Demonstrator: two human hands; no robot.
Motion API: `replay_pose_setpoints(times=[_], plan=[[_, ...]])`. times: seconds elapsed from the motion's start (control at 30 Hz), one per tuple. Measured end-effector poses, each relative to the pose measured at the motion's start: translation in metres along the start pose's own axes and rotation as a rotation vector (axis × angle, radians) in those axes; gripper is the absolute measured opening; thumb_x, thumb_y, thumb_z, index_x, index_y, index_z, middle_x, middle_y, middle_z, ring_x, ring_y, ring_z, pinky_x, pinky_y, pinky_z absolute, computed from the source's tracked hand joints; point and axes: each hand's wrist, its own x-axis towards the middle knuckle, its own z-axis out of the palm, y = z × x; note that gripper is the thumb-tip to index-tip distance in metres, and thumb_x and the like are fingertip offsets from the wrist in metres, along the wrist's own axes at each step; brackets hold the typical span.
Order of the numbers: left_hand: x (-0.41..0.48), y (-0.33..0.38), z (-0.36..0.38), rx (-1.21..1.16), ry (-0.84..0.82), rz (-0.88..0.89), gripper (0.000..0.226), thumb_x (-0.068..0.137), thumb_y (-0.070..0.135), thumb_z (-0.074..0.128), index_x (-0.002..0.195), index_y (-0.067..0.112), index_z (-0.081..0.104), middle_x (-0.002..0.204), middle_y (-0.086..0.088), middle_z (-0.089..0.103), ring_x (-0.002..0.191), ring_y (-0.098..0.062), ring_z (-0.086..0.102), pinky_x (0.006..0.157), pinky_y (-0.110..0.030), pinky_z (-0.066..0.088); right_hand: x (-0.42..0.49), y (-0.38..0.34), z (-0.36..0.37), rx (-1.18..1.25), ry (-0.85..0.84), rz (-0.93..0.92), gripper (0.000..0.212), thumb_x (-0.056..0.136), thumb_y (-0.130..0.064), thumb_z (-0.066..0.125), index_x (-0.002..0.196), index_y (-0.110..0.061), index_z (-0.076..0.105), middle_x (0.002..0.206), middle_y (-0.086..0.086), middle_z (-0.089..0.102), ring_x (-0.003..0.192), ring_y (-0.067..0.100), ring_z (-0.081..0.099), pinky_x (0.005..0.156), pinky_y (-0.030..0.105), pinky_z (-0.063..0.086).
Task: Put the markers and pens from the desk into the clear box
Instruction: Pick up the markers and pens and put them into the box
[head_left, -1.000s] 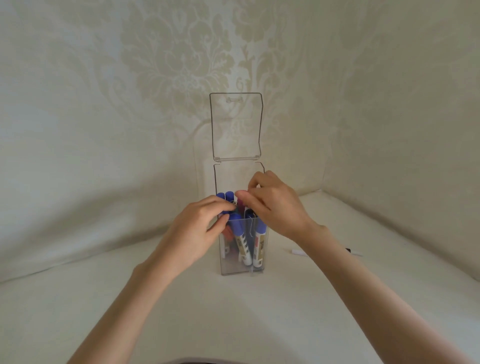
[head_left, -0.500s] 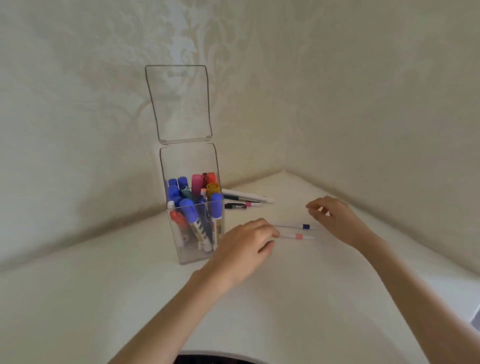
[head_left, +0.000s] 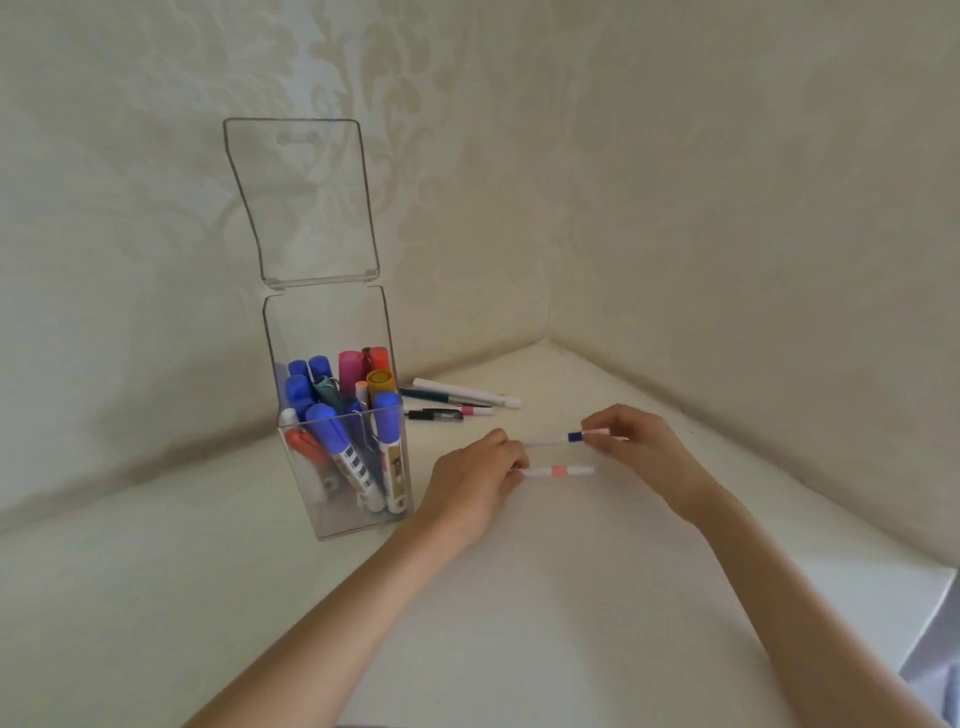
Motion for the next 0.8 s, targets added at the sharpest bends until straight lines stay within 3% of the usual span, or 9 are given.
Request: replay_pose_setpoints(times=[0.1, 0.2, 0.37, 0.47, 0.6, 0.8], plan=[[-0.015, 0.003, -0.021, -0.196, 0.172, -0.057, 0.010, 0.091, 0.024, 0.052, 0.098, 0.017, 0.055, 0.101, 0.001, 0.060, 0.089, -0.020, 0.060, 0.075, -0.039, 0.050, 0.002, -0.026, 0.000, 0.385, 0.068, -0.028, 0.009, 0.089, -0.007, 0.055, 0.093, -0.005, 0.062, 0.093, 0.002, 0.070, 0.089, 0.015, 0.064, 0.075, 0.018, 0.050], [-0.035, 0.006, -0.058, -0.491, 0.287, -0.053, 0.010, 0.088, 0.015, 0.057, 0.097, 0.014, 0.052, 0.098, 0.001, 0.063, 0.090, -0.014, 0.063, 0.079, -0.034, 0.053, 0.004, -0.062, 0.007, 0.519, 0.125, -0.125, 0.011, 0.091, -0.007, 0.052, 0.091, -0.014, 0.062, 0.081, -0.002, 0.073, 0.084, 0.014, 0.068, 0.068, 0.020, 0.053], [-0.058, -0.002, -0.139, -0.679, 0.501, 0.045, 0.061, 0.086, 0.004, 0.057, 0.112, 0.052, 0.031, 0.090, -0.001, 0.059, 0.079, -0.018, 0.070, 0.075, -0.036, 0.055, 0.000, -0.139, 0.035, 0.630, 0.114, -0.355, 0.013, 0.090, -0.007, 0.053, 0.100, -0.013, 0.059, 0.077, -0.003, 0.073, 0.081, 0.018, 0.068, 0.067, 0.022, 0.052], [-0.057, -0.013, -0.174, -0.658, 0.578, 0.058, 0.076, 0.085, -0.001, 0.057, 0.131, 0.046, 0.020, 0.091, -0.001, 0.054, 0.073, -0.018, 0.071, 0.072, -0.035, 0.057, -0.001, -0.182, 0.054, 0.637, 0.157, -0.462, 0.021, 0.088, -0.004, 0.055, 0.106, -0.014, 0.050, 0.077, 0.002, 0.072, 0.077, 0.019, 0.069, 0.066, 0.024, 0.052], [-0.057, -0.034, -0.191, -0.541, 0.642, 0.010, 0.088, 0.084, 0.000, 0.059, 0.139, 0.045, 0.005, 0.091, -0.007, 0.054, 0.069, -0.017, 0.071, 0.073, -0.035, 0.058, 0.006, -0.210, 0.078, 0.507, 0.198, -0.554, 0.019, 0.087, -0.005, 0.057, 0.097, -0.016, 0.045, 0.079, 0.007, 0.070, 0.074, 0.017, 0.068, 0.066, 0.023, 0.051], [-0.066, -0.055, -0.176, -0.387, 0.653, -0.115, 0.079, 0.084, 0.002, 0.059, 0.136, 0.042, 0.014, 0.089, -0.007, 0.057, 0.068, -0.020, 0.068, 0.066, -0.024, 0.054, 0.013, -0.201, 0.104, 0.299, 0.138, -0.555, 0.021, 0.087, -0.007, 0.059, 0.091, -0.024, 0.046, 0.074, 0.007, 0.068, 0.070, 0.009, 0.066, 0.070, 0.013, 0.049]])
